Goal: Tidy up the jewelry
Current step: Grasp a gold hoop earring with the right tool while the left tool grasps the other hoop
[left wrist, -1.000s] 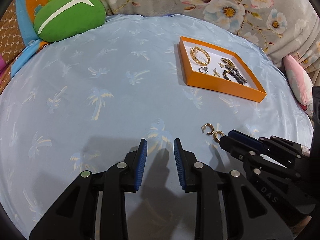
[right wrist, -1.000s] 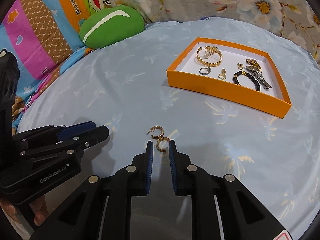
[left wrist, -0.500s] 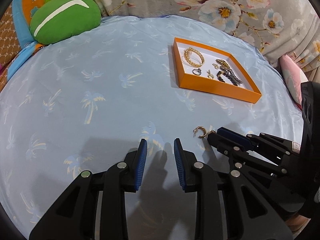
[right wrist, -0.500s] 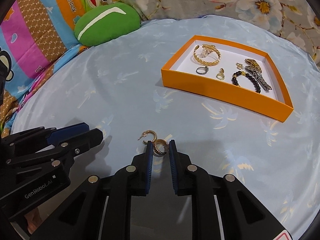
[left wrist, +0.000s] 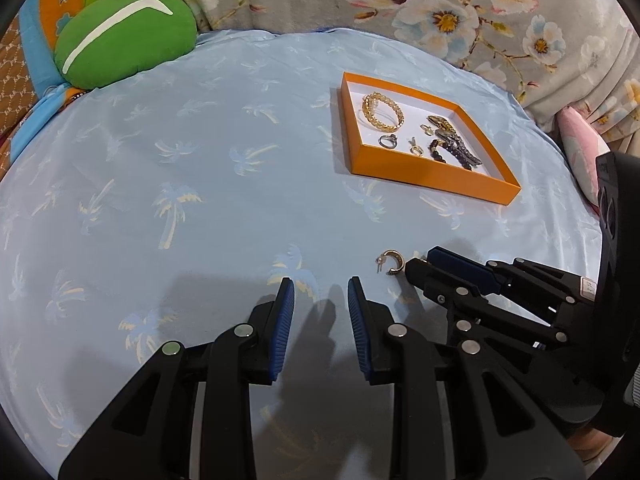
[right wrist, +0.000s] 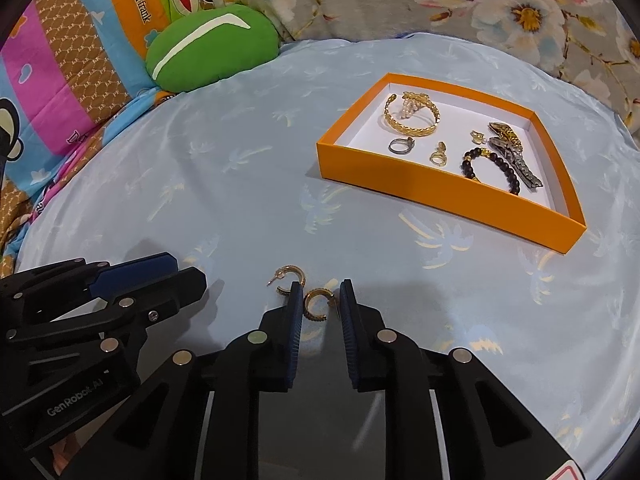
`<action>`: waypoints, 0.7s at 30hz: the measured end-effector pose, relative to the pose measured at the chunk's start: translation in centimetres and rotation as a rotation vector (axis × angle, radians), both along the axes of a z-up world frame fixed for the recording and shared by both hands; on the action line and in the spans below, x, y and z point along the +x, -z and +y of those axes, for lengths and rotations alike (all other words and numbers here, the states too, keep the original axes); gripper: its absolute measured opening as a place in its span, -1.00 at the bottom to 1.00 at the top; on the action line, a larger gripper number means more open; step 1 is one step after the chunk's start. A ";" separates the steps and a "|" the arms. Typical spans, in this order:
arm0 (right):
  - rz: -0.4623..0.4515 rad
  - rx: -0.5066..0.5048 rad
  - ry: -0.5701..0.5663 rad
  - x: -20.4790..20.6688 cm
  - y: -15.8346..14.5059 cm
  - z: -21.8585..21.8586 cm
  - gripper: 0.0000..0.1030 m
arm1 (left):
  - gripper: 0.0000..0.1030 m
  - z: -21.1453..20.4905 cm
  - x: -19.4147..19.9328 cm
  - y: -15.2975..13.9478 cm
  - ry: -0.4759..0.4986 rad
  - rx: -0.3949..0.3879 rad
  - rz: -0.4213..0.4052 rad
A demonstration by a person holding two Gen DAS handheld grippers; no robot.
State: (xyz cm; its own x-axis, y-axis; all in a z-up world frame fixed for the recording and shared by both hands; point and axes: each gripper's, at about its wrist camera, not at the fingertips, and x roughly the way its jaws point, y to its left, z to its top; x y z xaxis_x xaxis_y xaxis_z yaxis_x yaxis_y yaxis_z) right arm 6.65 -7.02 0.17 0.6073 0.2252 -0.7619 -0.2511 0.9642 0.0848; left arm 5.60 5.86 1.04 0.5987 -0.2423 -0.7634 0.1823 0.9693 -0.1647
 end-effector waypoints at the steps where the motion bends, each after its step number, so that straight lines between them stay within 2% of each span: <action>1: -0.005 0.000 0.005 -0.1 -0.1 -0.2 -0.65 | -0.48 -0.1 0.0 0.0 0.004 0.000 0.001; 5: -0.024 0.010 0.036 -0.8 -0.8 -1.5 -0.65 | -0.48 -1.3 0.2 -0.1 0.032 0.001 0.001; 9: -0.027 0.021 0.080 -1.4 -1.0 -3.5 -0.65 | -0.34 -3.3 0.7 0.0 0.073 0.006 0.000; 16: -0.022 0.043 0.133 -1.8 -1.0 -6.1 -0.65 | -0.35 -5.9 1.8 0.9 0.106 0.035 0.002; 19: -0.022 0.049 0.143 -1.7 -0.9 -6.7 -0.65 | -0.46 -5.9 2.0 1.0 0.099 0.034 -0.003; 21: -0.022 0.057 0.150 -1.8 -0.9 -6.9 -0.65 | -0.65 -5.9 2.1 1.0 0.095 0.038 -0.006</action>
